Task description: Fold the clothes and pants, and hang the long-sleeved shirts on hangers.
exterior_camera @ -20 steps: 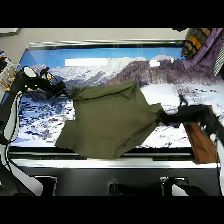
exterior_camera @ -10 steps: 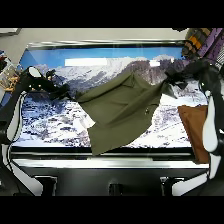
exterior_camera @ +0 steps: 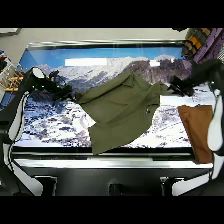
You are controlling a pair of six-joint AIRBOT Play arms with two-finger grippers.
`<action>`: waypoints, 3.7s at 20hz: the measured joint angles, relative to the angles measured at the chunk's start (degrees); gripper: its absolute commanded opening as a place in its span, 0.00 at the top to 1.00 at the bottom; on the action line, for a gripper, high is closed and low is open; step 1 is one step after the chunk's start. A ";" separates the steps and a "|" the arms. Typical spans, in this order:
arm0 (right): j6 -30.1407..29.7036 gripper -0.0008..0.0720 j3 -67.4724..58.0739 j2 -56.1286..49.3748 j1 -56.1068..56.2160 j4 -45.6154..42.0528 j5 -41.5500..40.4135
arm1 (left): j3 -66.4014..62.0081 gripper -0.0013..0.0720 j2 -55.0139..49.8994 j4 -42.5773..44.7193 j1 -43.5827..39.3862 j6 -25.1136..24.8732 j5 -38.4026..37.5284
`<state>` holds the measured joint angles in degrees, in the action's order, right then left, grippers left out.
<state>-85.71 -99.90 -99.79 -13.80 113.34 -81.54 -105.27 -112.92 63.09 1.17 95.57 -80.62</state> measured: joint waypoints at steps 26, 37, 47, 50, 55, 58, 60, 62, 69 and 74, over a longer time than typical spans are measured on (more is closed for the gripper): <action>21.40 0.54 68.35 32.50 34.93 15.72 39.17 | 0.00 0.96 0.00 0.09 0.15 -0.26 -1.51; 23.15 0.95 62.45 39.56 37.07 10.12 43.82 | -1.60 0.97 4.22 -0.02 0.31 -2.93 -1.99; 9.79 0.95 24.46 58.58 25.09 -0.68 25.73 | -12.00 0.97 34.77 -0.72 3.67 -1.44 3.82; 8.26 0.95 13.70 62.90 24.26 -2.54 23.74 | -12.48 0.97 45.99 -0.55 3.98 -0.37 7.98; 12.11 0.95 2.14 65.57 23.85 -10.16 22.14 | -12.70 0.97 57.20 4.26 4.17 2.16 13.79; 15.65 0.95 0.02 64.43 23.80 -16.72 20.94 | -11.61 0.97 59.01 7.96 4.20 3.85 15.41; 17.86 0.95 -0.52 61.68 23.80 -20.79 18.64 | -9.22 0.97 58.58 9.14 4.20 4.59 15.96; 19.21 0.95 -0.83 57.05 23.80 -24.09 16.06 | -5.90 0.97 56.87 9.97 4.13 5.18 16.26; 20.87 0.95 -1.07 27.78 23.34 -24.26 15.58 | 5.64 0.97 40.24 11.26 4.11 9.62 17.49; 21.29 0.95 -1.09 5.33 20.63 -9.60 23.04 | 8.04 0.97 21.00 11.17 4.00 10.99 20.15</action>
<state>-64.42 -100.99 -94.45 6.83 103.74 -58.50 -97.23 -91.92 74.26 5.17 106.56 -60.47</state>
